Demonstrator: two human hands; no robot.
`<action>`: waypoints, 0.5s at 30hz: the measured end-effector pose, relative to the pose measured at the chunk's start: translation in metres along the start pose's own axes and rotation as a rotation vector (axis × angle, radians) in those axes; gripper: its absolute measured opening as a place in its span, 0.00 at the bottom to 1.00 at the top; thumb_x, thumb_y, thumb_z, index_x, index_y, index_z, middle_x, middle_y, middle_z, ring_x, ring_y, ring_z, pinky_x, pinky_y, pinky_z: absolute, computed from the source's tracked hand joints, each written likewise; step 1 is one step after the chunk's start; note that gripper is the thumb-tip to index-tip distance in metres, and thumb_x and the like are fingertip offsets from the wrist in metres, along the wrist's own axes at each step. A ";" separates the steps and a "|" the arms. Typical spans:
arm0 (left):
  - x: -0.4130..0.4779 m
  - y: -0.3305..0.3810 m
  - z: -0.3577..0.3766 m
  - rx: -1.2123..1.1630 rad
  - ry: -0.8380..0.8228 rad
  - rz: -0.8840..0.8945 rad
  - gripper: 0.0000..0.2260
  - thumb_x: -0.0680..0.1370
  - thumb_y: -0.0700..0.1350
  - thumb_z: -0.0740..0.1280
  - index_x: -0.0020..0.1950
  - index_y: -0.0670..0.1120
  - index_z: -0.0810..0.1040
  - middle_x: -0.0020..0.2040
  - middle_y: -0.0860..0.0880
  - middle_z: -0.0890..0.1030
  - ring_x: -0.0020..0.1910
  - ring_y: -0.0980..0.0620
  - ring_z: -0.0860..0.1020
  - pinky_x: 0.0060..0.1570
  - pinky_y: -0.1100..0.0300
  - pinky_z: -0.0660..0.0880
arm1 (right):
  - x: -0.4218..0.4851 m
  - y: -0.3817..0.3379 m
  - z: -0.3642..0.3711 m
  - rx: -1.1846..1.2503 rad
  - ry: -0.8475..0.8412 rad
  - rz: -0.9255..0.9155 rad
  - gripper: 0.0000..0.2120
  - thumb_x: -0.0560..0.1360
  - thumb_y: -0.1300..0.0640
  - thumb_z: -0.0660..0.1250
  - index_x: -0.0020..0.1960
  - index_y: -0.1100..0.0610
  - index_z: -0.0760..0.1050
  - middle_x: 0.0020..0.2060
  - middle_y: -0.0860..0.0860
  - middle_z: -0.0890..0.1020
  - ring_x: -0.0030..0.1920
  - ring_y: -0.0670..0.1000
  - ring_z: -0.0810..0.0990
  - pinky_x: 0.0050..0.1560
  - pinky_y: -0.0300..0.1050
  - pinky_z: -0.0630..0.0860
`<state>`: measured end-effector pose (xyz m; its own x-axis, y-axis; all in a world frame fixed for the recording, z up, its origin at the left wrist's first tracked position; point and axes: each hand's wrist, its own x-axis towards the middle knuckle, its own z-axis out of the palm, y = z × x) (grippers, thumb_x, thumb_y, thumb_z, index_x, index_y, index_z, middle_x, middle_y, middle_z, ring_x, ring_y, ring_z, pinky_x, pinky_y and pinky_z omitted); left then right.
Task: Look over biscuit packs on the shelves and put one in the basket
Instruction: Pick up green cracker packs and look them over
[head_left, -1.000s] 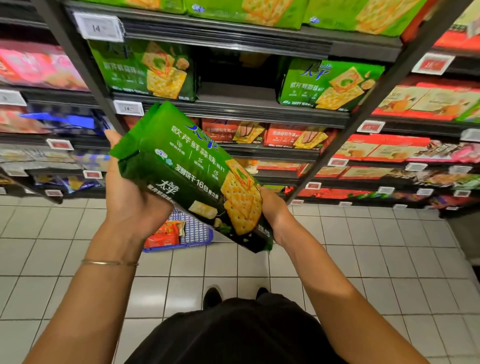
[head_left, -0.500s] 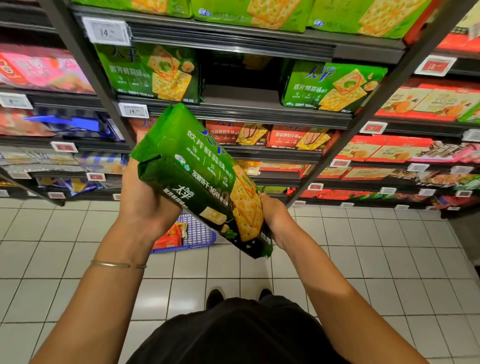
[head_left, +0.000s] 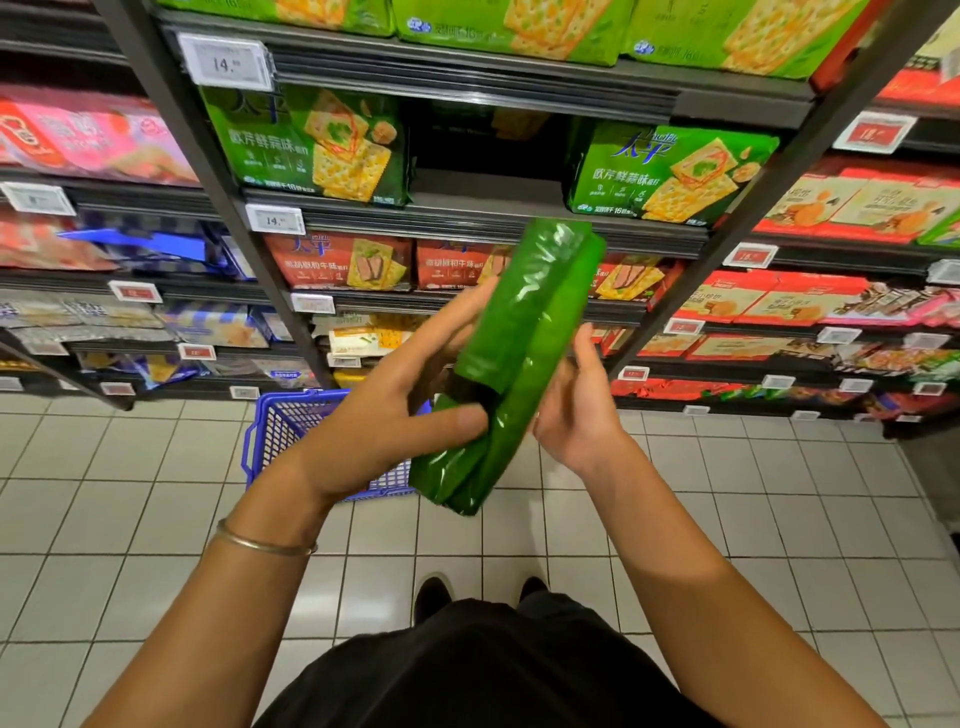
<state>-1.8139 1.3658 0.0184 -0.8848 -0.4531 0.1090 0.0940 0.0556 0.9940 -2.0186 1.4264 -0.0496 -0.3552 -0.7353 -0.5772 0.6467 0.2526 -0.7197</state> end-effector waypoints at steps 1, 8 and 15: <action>-0.002 -0.003 -0.001 0.022 -0.036 -0.013 0.41 0.78 0.54 0.75 0.85 0.47 0.57 0.83 0.51 0.65 0.82 0.48 0.63 0.77 0.52 0.66 | 0.000 -0.005 0.000 0.060 -0.005 -0.033 0.34 0.83 0.30 0.50 0.70 0.54 0.78 0.61 0.56 0.85 0.65 0.59 0.82 0.69 0.60 0.75; -0.013 -0.020 -0.008 0.010 -0.039 -0.024 0.44 0.73 0.51 0.81 0.84 0.50 0.62 0.82 0.47 0.66 0.82 0.44 0.63 0.79 0.45 0.64 | -0.001 -0.030 0.005 0.140 -0.047 -0.157 0.38 0.81 0.29 0.52 0.76 0.57 0.72 0.72 0.64 0.76 0.73 0.65 0.74 0.76 0.68 0.66; -0.023 -0.019 -0.022 -0.239 0.176 0.038 0.31 0.71 0.48 0.81 0.73 0.56 0.77 0.71 0.51 0.80 0.70 0.51 0.78 0.65 0.60 0.75 | -0.001 -0.027 0.002 0.105 0.044 -0.245 0.29 0.84 0.33 0.51 0.71 0.51 0.76 0.62 0.53 0.85 0.67 0.56 0.80 0.71 0.59 0.74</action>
<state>-1.7859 1.3557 -0.0032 -0.7877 -0.6032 0.1252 0.2489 -0.1257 0.9603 -2.0343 1.4196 -0.0288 -0.5371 -0.7377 -0.4091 0.6038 0.0025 -0.7971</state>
